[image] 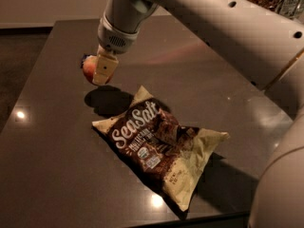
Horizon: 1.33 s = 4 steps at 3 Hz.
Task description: Pick apple
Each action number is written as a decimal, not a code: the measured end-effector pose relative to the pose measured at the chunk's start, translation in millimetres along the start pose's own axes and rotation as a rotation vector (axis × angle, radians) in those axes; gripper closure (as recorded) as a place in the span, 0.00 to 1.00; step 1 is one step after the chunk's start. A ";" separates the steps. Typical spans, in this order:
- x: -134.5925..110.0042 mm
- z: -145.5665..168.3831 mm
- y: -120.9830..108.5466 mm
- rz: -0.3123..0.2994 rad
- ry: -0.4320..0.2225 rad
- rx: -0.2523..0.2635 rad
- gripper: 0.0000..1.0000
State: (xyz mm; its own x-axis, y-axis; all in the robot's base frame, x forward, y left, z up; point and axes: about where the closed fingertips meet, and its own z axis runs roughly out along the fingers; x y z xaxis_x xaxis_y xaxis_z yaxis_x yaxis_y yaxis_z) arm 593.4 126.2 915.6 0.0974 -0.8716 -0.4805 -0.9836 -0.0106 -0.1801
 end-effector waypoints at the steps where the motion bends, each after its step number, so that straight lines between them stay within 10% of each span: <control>1: -12.8 -23.9 3.3 -0.046 -0.027 0.010 1.00; 4: -25.8 -52.0 21.5 -0.112 -0.103 -0.008 1.00</control>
Offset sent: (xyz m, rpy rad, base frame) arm -0.0245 -0.0012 0.0734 0.0616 -0.0976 0.1121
